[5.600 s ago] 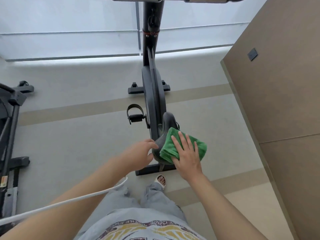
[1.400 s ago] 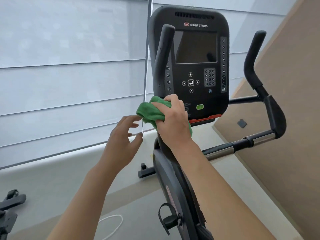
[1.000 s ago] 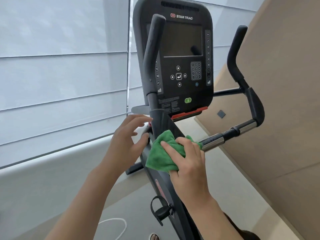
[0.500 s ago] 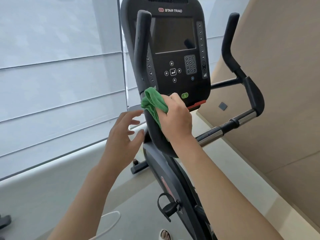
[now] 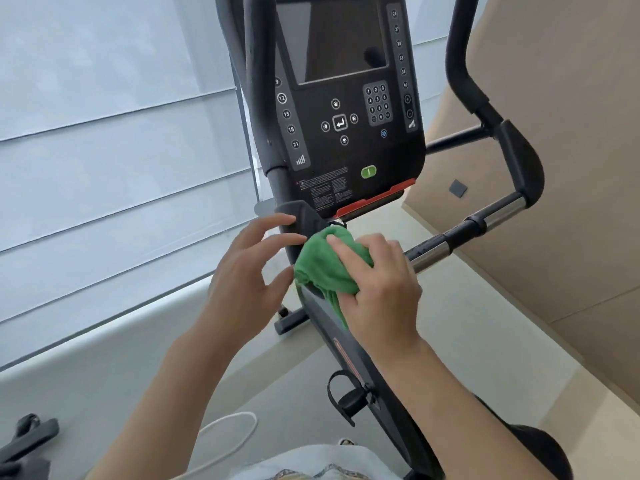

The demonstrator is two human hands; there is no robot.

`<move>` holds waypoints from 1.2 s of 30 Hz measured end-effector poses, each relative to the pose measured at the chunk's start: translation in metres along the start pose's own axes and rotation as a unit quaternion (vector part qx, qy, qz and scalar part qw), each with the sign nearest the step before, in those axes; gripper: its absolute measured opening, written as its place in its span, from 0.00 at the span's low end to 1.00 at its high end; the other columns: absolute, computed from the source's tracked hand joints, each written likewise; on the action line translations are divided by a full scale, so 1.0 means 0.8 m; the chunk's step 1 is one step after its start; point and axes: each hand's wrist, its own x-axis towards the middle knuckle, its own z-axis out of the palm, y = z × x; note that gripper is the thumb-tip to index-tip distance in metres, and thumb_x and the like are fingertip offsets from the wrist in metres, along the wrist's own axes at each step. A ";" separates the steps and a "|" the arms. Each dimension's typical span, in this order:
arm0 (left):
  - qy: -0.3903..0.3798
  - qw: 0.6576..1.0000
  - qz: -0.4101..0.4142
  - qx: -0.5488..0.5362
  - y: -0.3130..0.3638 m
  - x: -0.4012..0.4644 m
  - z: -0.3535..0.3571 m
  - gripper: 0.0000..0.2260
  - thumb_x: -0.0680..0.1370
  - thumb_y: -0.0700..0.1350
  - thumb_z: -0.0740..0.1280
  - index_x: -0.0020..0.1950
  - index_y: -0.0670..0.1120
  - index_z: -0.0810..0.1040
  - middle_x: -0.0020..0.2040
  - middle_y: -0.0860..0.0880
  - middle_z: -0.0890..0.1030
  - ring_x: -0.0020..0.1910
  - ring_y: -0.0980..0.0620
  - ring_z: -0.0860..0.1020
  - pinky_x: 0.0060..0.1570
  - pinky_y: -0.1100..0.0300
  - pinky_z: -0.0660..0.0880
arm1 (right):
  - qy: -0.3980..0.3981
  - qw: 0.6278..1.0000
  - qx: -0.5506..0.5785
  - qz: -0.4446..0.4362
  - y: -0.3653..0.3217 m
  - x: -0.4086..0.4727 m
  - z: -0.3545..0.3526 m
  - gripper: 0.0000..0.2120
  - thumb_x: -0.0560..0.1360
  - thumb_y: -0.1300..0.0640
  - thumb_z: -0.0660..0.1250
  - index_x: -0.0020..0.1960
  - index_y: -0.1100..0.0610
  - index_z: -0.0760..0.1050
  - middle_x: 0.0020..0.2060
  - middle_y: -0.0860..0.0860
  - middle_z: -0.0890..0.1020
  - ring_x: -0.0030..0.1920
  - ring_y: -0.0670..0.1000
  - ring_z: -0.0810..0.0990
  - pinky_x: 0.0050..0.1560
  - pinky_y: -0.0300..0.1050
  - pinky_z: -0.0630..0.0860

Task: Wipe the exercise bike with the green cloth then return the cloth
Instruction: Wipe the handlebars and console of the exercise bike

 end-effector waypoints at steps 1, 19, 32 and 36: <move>0.010 1.000 -0.003 0.001 0.000 0.001 0.002 0.18 0.75 0.37 0.78 0.64 0.49 0.84 0.69 0.56 0.77 0.68 0.51 0.78 0.61 0.52 0.77 | -0.002 1.000 0.009 0.020 -0.001 0.021 0.006 0.20 0.77 0.55 0.66 0.69 0.52 0.81 0.51 0.53 0.78 0.49 0.55 0.75 0.43 0.53 0.78; 0.007 0.999 -0.011 -0.033 -0.005 0.005 0.002 0.15 0.72 0.39 0.81 0.56 0.50 0.84 0.65 0.55 0.79 0.69 0.51 0.76 0.64 0.50 0.76 | -0.082 0.994 0.029 0.066 0.002 -0.046 -0.038 0.30 0.72 0.55 0.72 0.75 0.52 0.77 0.54 0.52 0.76 0.48 0.52 0.79 0.42 0.51 0.85; 0.004 0.999 -0.003 -0.037 -0.011 0.004 0.015 0.33 0.66 0.46 0.86 0.67 0.55 0.76 0.63 0.56 0.76 0.66 0.51 0.73 0.60 0.50 0.79 | -0.042 0.989 0.015 0.143 -0.017 0.033 -0.002 0.25 0.75 0.52 0.78 0.71 0.53 0.79 0.50 0.52 0.75 0.43 0.48 0.75 0.37 0.41 0.77; -0.010 1.000 0.009 -0.014 -0.013 0.001 0.014 0.36 0.68 0.46 0.85 0.73 0.55 0.74 0.64 0.55 0.75 0.65 0.50 0.72 0.60 0.47 0.79 | -0.067 0.990 0.030 0.124 -0.018 -0.007 -0.019 0.31 0.75 0.55 0.78 0.76 0.52 0.75 0.55 0.53 0.75 0.50 0.52 0.81 0.46 0.50 0.87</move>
